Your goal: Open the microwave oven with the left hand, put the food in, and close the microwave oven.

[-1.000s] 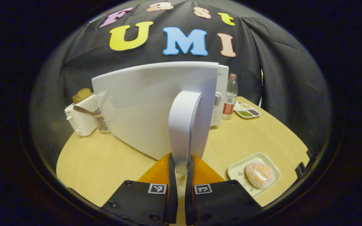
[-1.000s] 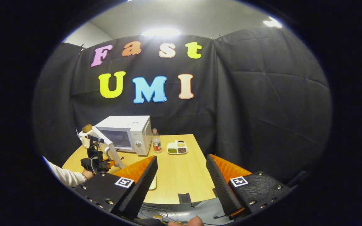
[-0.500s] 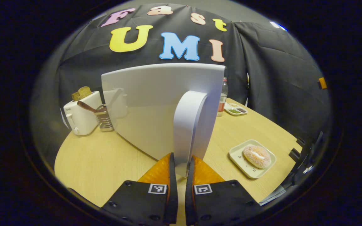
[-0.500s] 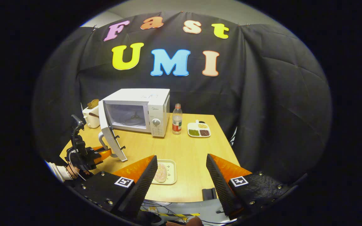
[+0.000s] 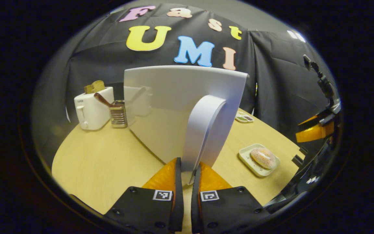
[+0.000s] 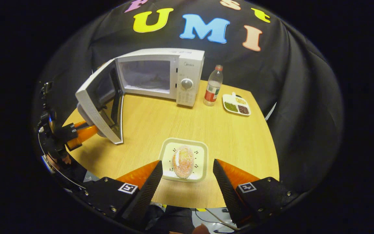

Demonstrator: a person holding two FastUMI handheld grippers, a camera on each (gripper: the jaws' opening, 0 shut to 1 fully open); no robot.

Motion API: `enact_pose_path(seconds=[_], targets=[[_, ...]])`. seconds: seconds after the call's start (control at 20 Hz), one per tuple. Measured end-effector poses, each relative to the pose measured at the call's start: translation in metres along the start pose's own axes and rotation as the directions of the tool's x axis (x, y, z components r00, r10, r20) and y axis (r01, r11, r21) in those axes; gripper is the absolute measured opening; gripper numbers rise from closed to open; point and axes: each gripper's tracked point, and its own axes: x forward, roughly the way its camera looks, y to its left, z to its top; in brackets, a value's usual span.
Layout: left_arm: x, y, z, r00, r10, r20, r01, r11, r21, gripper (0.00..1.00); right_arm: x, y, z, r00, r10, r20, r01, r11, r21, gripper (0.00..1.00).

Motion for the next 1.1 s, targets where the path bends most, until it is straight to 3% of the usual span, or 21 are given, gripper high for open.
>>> enact_pose_path(seconds=[0.3, 0.45, 0.65, 0.7, 0.75, 0.8, 0.95, 1.0, 1.05, 1.1], targets=[[-0.032, 0.055, -0.013, 0.979, 0.197, -0.053, -0.198, 0.980, -0.025, 0.18, 0.075, 0.006, -0.030, 0.990, 0.028, -0.139, -0.034, 0.999, -0.042, 0.96], [-0.042, 0.083, -0.027, 0.947, 0.297, -0.124, -0.306, 0.950, -0.059, 0.22, 0.102, 0.002, -0.039, 0.982, 0.034, -0.185, -0.050, 0.995, -0.086, 0.96], [-0.056, 0.095, -0.031, 0.904, 0.372, -0.208, -0.407, 0.899, -0.163, 0.20, 0.126, 0.003, -0.048, 0.973, 0.077, -0.219, -0.105, 0.987, -0.120, 0.96], [-0.063, 0.093, -0.032, 0.887, 0.404, -0.226, -0.443, 0.882, -0.160, 0.34, 0.130, 0.004, -0.048, 0.972, 0.084, -0.220, -0.113, 0.986, -0.122, 0.96], [-0.073, 0.091, -0.030, 0.866, 0.442, -0.233, -0.480, 0.866, -0.139, 0.41, 0.134, 0.003, -0.049, 0.971, 0.087, -0.222, -0.117, 0.985, -0.125, 0.96], [-0.086, 0.088, -0.025, 0.846, 0.483, -0.226, -0.515, 0.851, -0.108, 0.63, 0.137, 0.007, -0.048, 0.968, 0.114, -0.224, -0.141, 0.984, -0.110, 0.96], [-0.121, 0.076, -0.009, 0.778, 0.591, -0.212, -0.611, 0.790, -0.043, 0.67, 0.138, 0.010, -0.048, 0.964, 0.141, -0.224, -0.161, 0.984, -0.074, 0.92], [-0.135, 0.065, 0.001, 0.772, 0.606, -0.195, -0.625, 0.779, -0.051, 0.65, 0.137, 0.008, -0.049, 0.965, 0.135, -0.223, -0.150, 0.987, -0.054, 0.89], [-0.150, 0.054, 0.006, 0.766, 0.616, -0.182, -0.635, 0.770, -0.067, 0.68, 0.137, 0.009, -0.051, 0.965, 0.132, -0.225, -0.148, 0.988, -0.054, 0.88], [-0.164, 0.042, 0.011, 0.760, 0.627, -0.171, -0.646, 0.758, -0.093, 0.64, 0.138, 0.010, -0.049, 0.968, 0.137, -0.212, -0.154, 0.986, -0.068, 0.88]])
